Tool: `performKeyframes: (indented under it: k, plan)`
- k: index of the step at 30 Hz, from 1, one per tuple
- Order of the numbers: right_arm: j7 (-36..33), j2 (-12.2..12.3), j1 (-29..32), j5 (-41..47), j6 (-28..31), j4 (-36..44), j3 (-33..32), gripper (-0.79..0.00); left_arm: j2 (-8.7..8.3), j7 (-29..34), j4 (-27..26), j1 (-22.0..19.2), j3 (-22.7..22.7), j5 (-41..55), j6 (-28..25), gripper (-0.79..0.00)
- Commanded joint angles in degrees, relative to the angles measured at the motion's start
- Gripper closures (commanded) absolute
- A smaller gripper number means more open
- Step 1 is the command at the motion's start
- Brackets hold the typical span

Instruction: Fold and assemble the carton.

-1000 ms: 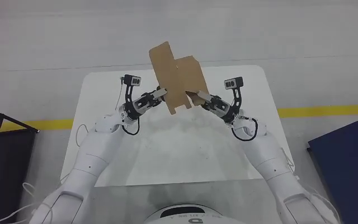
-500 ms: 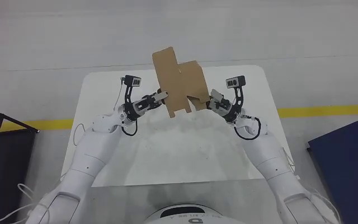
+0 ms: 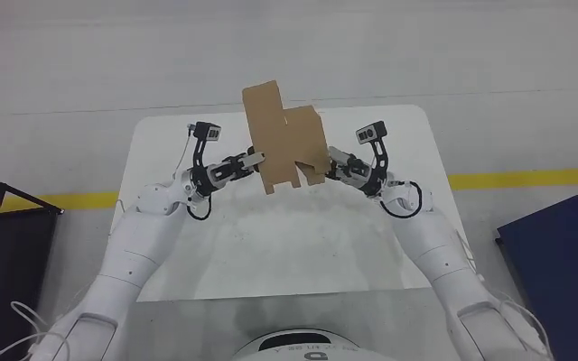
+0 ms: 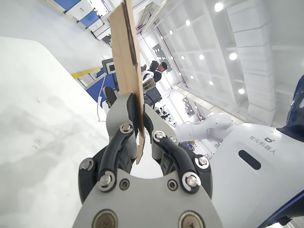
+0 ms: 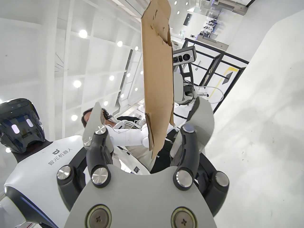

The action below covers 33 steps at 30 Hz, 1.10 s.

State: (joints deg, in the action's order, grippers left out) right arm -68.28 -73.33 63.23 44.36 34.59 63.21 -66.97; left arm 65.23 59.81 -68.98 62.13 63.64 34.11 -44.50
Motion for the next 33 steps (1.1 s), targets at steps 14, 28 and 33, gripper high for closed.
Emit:
performKeyframes:
  k: [14,28,33]
  plan:
    - [0.6,-0.1,-1.2,-3.6,0.2,-2.4,0.9,0.0,-2.41,-2.0,0.4,-0.9,-3.4,-1.0,-2.0,-0.151]
    - [18.2,1.5,3.9,-21.6,9.7,4.1,-5.2,0.0,-4.03,-5.9,6.7,-2.2,0.4,2.1,-5.9,-0.785]
    - [18.2,1.5,3.9,-21.6,9.7,4.1,-5.2,0.0,-4.03,-5.9,6.7,-2.2,0.4,2.1,-5.9,-0.785]
